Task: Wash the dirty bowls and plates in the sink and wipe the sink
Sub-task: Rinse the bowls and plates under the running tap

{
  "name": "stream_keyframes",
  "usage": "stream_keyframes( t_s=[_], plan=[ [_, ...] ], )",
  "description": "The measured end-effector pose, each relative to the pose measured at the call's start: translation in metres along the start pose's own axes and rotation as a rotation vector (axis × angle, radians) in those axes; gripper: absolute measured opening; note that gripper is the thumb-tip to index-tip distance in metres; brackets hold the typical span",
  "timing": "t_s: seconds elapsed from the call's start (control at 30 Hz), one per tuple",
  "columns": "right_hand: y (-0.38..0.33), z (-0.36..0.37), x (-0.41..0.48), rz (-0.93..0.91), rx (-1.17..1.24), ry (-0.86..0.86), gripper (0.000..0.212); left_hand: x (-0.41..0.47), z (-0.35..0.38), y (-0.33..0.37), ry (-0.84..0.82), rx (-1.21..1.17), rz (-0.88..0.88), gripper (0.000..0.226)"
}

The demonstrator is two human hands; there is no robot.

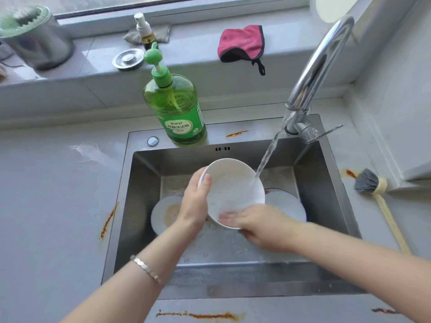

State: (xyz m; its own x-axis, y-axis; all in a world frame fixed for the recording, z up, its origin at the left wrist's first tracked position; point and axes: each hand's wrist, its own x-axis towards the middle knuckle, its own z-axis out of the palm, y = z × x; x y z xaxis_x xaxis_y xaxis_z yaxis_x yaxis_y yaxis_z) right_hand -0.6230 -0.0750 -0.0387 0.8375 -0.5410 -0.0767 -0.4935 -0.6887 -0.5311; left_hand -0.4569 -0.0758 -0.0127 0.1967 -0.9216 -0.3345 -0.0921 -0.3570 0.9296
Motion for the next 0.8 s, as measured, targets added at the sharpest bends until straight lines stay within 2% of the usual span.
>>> stream_keyframes(
  t_s=[0.07, 0.13, 0.2, 0.27, 0.33, 0.43, 0.5, 0.53, 0.63, 0.7, 0.8],
  plan=[
    [0.027, -0.007, -0.007, -0.087, -0.229, 0.101, 0.041, 0.005, -0.012, 0.011, -0.157, 0.118, -0.128, 0.018],
    [0.034, -0.012, -0.009, -0.078, -0.346, 0.196, 0.037, 0.011, -0.022, 0.026, -0.303, 0.208, -0.287, 0.023],
    [0.023, -0.006, -0.006, -0.073, -0.387, 0.305, 0.035, 0.019, -0.030, 0.039, -0.348, 0.233, -0.397, 0.028],
    [0.007, 0.001, -0.003, -0.076, -0.324, 0.355, 0.028, 0.024, -0.034, 0.046, -0.337, 0.169, -0.456, 0.037],
    [-0.010, 0.000, -0.001, 0.034, -0.239, 0.414, 0.015, 0.020, -0.031, 0.043, -0.258, 0.049, -0.403, 0.045],
    [-0.039, -0.004, 0.014, 0.250, -0.114, 0.592, 0.018, -0.009, -0.002, 0.019, -0.013, -0.164, -0.162, 0.065],
    [-0.059, 0.001, 0.027, 0.288, 0.021, 0.685, 0.019, -0.031, 0.019, 0.009, 0.155, -0.327, -0.079, 0.070],
    [-0.065, 0.003, 0.030, 0.278, 0.080, 0.703, 0.019, -0.035, 0.024, 0.008, 0.210, -0.389, -0.067, 0.065],
    [-0.053, 0.011, 0.021, 0.138, 0.047, 0.644, 0.027, -0.022, 0.012, 0.012, 0.253, -0.305, -0.083, 0.038],
    [-0.023, 0.011, 0.008, -0.018, -0.091, 0.500, 0.030, -0.012, -0.004, 0.015, 0.144, -0.152, -0.119, 0.037],
    [0.022, -0.002, -0.001, -0.242, -0.365, 0.174, 0.032, -0.006, -0.018, 0.024, -0.076, 0.050, -0.270, 0.037]
  ],
)
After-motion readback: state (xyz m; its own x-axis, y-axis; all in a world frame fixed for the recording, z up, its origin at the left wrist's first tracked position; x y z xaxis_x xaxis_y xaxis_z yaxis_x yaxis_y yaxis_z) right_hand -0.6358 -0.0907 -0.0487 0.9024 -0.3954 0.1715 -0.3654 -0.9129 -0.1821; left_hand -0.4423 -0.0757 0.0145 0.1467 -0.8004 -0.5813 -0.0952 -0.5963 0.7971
